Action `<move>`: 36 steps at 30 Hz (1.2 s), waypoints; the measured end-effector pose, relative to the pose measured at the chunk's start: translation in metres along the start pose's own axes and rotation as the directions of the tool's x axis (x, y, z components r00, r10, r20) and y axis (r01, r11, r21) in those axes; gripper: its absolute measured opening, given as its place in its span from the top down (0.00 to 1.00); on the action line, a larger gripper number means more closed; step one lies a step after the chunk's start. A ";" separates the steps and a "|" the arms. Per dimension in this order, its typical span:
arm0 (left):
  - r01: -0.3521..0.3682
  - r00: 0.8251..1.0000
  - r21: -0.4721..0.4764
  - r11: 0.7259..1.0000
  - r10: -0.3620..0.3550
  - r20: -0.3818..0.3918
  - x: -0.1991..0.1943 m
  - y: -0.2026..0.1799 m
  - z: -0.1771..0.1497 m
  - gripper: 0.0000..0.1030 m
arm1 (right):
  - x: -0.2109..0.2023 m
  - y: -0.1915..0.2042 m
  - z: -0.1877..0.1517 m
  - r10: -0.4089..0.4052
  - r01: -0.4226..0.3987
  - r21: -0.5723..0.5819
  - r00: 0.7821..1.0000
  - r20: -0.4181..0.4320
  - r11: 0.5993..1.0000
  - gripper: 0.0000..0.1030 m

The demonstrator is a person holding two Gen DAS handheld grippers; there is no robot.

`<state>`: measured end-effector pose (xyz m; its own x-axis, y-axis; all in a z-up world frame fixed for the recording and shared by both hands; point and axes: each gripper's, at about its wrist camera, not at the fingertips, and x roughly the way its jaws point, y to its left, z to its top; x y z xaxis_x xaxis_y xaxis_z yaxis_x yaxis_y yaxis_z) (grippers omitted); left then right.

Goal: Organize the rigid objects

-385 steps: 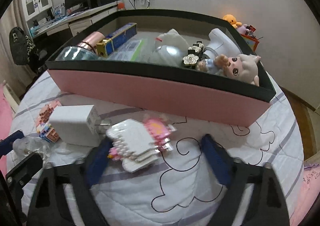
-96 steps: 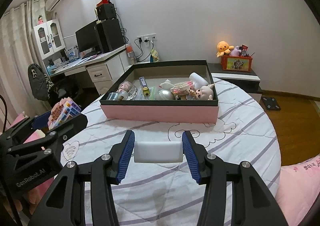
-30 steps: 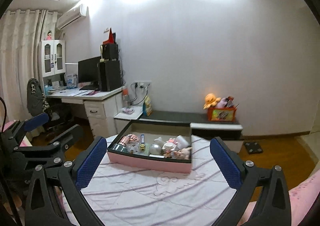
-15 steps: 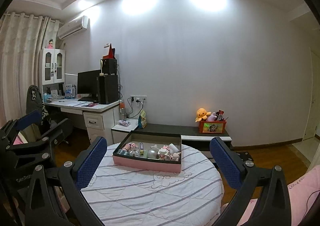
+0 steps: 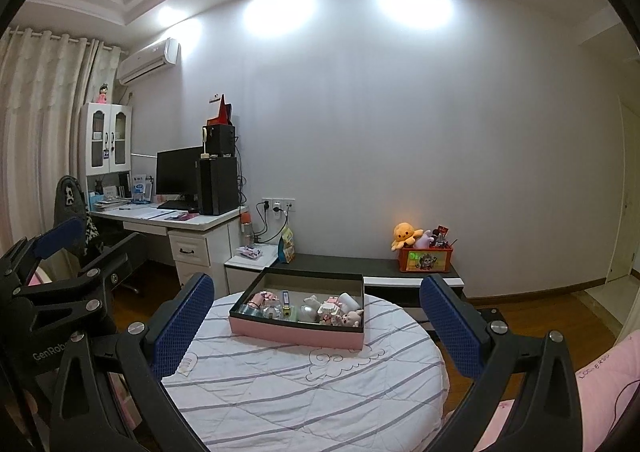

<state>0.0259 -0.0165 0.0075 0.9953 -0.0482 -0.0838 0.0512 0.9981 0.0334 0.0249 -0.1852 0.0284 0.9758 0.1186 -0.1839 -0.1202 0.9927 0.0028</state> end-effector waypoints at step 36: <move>0.001 1.000 0.007 1.000 -0.001 0.006 0.001 0.001 0.002 0.00 | -0.008 0.009 0.005 -0.074 0.075 -0.015 0.997 0.037 0.997 0.00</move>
<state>0.0269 -0.0160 0.0099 0.9957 -0.0498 -0.0783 0.0530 0.9978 0.0406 0.0168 -0.1767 0.0351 0.9880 0.0455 -0.1474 -0.0498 0.9984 -0.0254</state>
